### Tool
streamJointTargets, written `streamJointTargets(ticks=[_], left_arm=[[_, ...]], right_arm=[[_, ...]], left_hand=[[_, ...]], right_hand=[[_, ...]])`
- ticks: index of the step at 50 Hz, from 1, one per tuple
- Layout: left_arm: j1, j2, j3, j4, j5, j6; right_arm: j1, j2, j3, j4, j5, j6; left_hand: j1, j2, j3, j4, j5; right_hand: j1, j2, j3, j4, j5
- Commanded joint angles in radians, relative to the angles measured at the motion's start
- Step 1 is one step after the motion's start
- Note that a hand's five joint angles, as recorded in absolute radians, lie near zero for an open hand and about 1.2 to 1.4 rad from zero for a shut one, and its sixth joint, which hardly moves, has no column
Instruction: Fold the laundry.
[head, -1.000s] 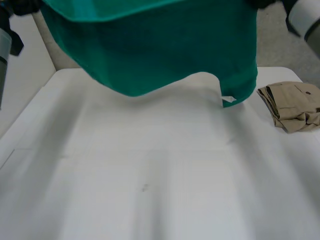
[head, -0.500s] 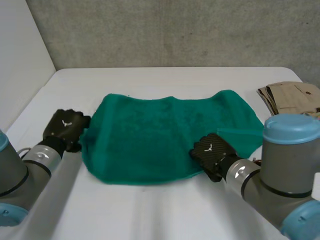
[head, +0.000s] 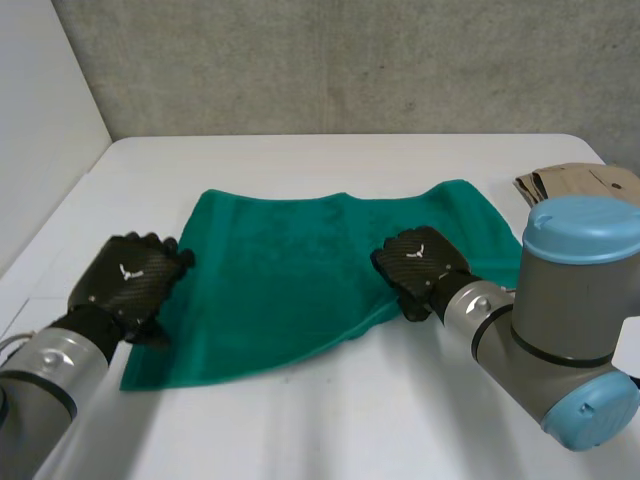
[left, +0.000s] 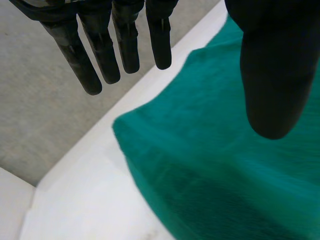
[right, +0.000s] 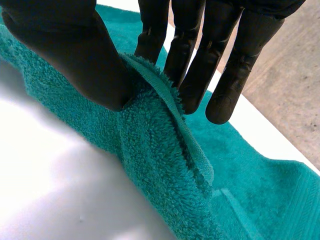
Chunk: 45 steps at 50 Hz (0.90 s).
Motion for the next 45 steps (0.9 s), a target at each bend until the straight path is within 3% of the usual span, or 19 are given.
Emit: streamJointTargets(ticks=[1, 5, 9, 14, 20, 31, 38, 45], left_arm=[[-0.107, 0.005, 0.015, -0.064, -0.077, -0.106], [-0.174, -0.026, 0.043, -0.06, -0.096, -0.25], [-0.242, -0.153, 0.104, -0.047, -0.153, -0.386], [-0.409, -0.325, 0.236, -0.046, -0.301, -0.502], [-0.434, -0.463, 0.32, -0.029, -0.442, -0.536], [-0.467, -0.606, 0.451, -0.001, -0.461, -0.577], [-0.44, -0.583, 0.433, -0.003, -0.467, -0.577], [-0.466, -0.486, 0.382, -0.001, -0.469, -0.597]], right_arm=[[0.006, -0.002, -0.057, 0.006, 0.011, 0.078], [0.02, -0.002, -0.086, 0.006, 0.013, 0.178], [0.031, -0.003, -0.118, 0.02, 0.013, 0.256], [0.04, -0.003, -0.146, 0.066, 0.008, 0.299], [0.045, -0.005, -0.143, 0.089, 0.004, 0.308], [0.051, -0.09, -0.108, 0.089, -0.005, 0.351], [0.045, -0.132, -0.089, 0.078, -0.005, 0.35], [0.054, -0.132, -0.108, 0.08, -0.005, 0.351]], left_hand=[[0.003, 0.013, 0.016, 0.023, 0.029], [0.006, 0.016, 0.018, 0.026, 0.032], [0.009, 0.019, 0.021, 0.029, 0.034], [0.003, 0.013, 0.016, 0.023, 0.029], [-0.006, 0.004, 0.007, 0.014, 0.02], [0.024, 0.034, 0.036, 0.044, 0.049], [0.05, 0.06, 0.063, 0.07, 0.076], [0.024, 0.034, 0.036, 0.044, 0.049]], right_hand=[[0.406, 0.22, 0.214, 0.208, 0.229], [0.406, 0.22, 0.214, 0.208, 0.229], [0.406, 0.22, 0.214, 0.208, 0.229], [0.406, 0.22, 0.214, 0.208, 0.229], [0.406, 0.22, 0.214, 0.208, 0.229], [0.406, 0.22, 0.214, 0.208, 0.229], [0.406, 0.22, 0.214, 0.208, 0.229], [0.406, 0.22, 0.214, 0.208, 0.229]])
